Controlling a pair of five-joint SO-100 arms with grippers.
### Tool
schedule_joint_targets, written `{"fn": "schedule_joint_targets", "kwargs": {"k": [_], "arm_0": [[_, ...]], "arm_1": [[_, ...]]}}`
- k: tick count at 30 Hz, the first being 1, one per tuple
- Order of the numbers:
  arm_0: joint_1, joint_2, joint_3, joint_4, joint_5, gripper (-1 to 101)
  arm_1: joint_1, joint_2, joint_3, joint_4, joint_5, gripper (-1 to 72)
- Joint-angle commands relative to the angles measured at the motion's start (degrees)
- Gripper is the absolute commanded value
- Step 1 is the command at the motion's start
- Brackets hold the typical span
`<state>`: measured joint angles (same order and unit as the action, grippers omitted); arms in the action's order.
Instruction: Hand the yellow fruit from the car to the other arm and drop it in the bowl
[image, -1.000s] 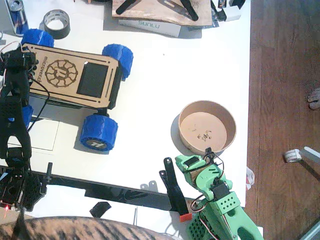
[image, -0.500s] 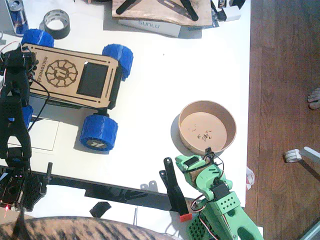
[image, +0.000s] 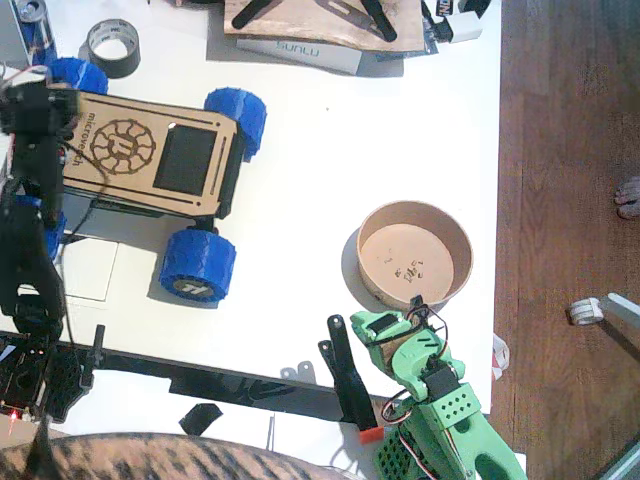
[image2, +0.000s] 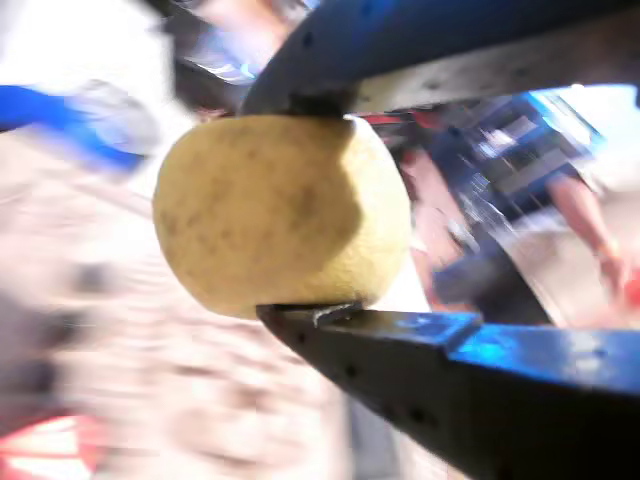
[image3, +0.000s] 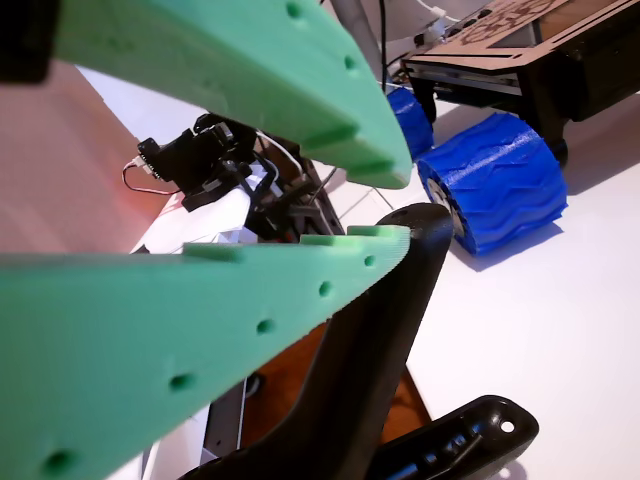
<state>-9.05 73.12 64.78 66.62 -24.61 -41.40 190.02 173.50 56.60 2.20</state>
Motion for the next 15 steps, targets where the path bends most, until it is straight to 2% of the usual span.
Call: {"fn": "schedule_joint_targets", "kwargs": {"k": [1,7,10,15], "arm_0": [[8.00,8.61,-1.67,4.66,-4.31,0],[27.33,12.92,-1.58,12.13,-11.25,0],[38.41,12.83,-1.58,12.57,-15.03,0],[53.96,12.57,-1.58,10.90,-25.93,0]], "arm_1": [[-0.70,0.44,-0.26,-0.35,-0.97,0.1],[-0.53,0.44,-3.25,-0.97,-5.54,-0.1],[-1.85,0.79,-5.19,-0.26,-10.37,-0.1],[-6.50,6.33,-6.59,2.46,-18.28,-0.2]]}}
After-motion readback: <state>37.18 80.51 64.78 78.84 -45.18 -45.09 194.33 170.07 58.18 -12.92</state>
